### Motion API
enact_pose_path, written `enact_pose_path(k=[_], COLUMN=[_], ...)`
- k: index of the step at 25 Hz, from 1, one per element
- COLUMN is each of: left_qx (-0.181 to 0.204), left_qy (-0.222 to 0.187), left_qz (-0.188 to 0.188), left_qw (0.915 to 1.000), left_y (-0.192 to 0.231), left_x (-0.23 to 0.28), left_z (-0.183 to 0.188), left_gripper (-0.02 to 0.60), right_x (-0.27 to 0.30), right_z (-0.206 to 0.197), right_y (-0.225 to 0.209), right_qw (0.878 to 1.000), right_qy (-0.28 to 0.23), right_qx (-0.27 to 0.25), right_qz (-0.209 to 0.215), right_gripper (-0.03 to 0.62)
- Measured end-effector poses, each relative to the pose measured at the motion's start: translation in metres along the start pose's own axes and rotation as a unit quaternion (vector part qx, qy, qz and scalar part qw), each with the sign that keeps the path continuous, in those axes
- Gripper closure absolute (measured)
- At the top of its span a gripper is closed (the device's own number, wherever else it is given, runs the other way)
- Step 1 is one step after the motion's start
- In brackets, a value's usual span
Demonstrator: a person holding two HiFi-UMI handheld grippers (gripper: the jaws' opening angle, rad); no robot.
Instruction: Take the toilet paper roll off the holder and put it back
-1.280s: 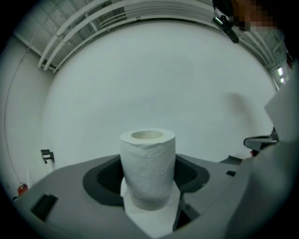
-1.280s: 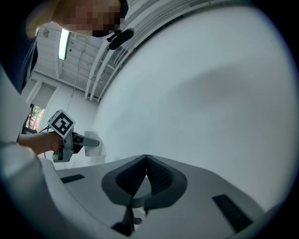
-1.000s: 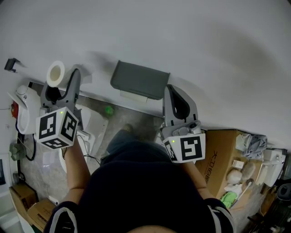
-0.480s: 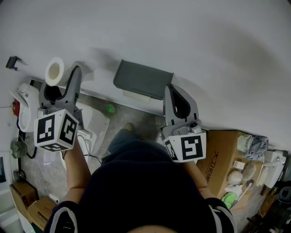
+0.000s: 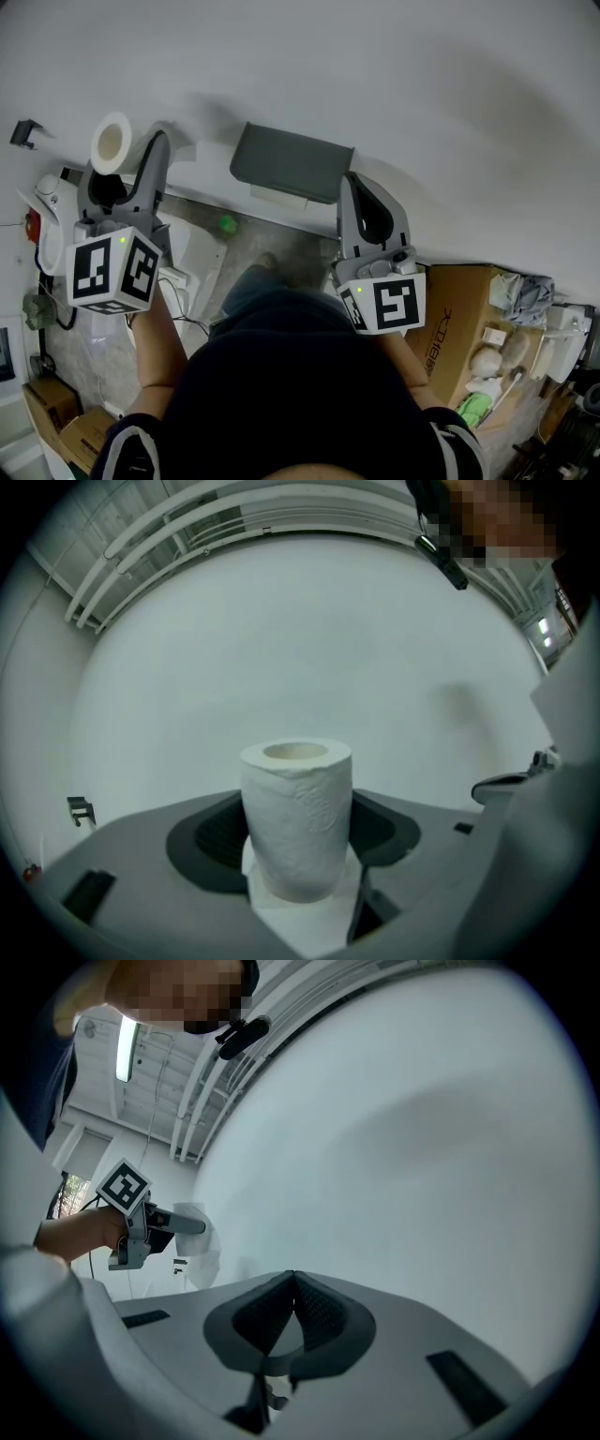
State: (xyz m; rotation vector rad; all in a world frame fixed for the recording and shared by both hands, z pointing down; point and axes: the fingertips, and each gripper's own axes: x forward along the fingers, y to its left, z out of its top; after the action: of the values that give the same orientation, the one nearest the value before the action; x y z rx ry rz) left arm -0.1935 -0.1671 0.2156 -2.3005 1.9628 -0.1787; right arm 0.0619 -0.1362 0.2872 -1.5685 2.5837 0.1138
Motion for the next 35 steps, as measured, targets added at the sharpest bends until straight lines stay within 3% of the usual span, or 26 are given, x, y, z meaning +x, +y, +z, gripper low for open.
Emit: enact_pose_path(k=[16, 35], left_qx=[0.005, 0.02], left_qy=[-0.013, -0.013], left_qz=[-0.052, -0.079], left_qw=[0.9986, 0.9966], left_y=[-0.042, -0.071], left_x=[0.02, 0.03], left_z=[0.014, 0.015], left_gripper=[0.278, 0.278], right_x=[0.002, 0.0], right_z=[-0.001, -0.001], right_y=[-0.004, -0.011], right_qw=[1.0, 1.0], right_qy=[0.001, 0.0], right_qx=[0.001, 0.003], right_qz=[-0.006, -0.011], right_gripper=[0.579, 0.579])
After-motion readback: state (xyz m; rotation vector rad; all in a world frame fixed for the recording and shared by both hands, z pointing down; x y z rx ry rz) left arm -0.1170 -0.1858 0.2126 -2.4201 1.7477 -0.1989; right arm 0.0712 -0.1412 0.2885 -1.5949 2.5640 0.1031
